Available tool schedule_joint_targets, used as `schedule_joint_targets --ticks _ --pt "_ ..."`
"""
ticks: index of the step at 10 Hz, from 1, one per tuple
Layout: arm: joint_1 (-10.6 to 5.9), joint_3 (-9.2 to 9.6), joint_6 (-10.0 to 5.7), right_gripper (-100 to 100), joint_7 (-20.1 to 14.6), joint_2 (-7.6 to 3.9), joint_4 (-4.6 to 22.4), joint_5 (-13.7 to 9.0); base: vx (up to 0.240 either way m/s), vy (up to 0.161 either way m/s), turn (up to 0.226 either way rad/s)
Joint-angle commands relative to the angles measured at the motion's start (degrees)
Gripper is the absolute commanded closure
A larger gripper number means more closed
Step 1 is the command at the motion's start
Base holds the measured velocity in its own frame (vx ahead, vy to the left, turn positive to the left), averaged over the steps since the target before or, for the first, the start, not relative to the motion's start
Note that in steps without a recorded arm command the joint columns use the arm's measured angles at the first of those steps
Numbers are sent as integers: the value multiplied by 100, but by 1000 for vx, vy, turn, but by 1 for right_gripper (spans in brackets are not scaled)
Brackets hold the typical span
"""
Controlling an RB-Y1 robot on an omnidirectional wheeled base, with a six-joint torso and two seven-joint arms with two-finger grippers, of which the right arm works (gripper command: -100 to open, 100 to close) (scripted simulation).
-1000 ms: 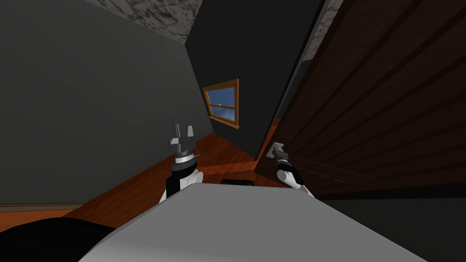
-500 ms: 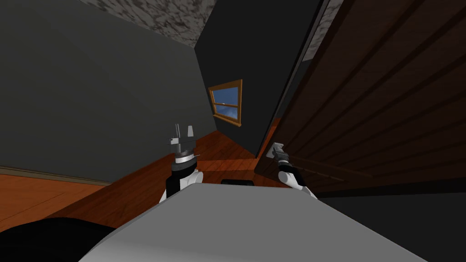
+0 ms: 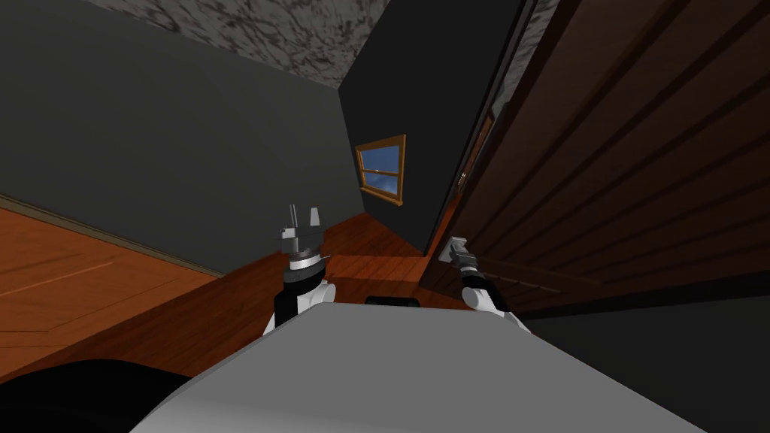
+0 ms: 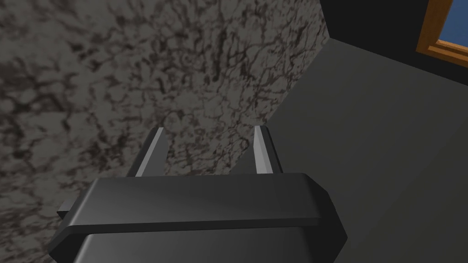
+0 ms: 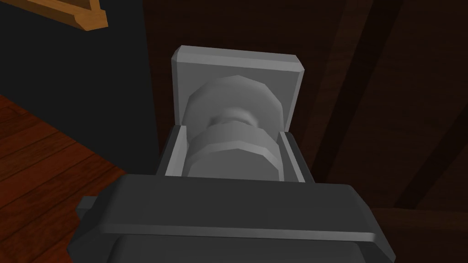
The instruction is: Pull the door open
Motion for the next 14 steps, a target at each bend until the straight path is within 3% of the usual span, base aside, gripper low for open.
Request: schedule_joint_targets --ticks 1,2,12,14 --pt "38 76 -49 100 -83 -77 -60 5 -207 -37 78" --pt "28 56 -26 100 -56 -53 -15 4 -90 -18 25" --pt "239 538 -328 100 -583 -607 -167 93 -201 -47 120" --pt "245 539 -329 100 -592 -626 -155 93 -150 -24 62"
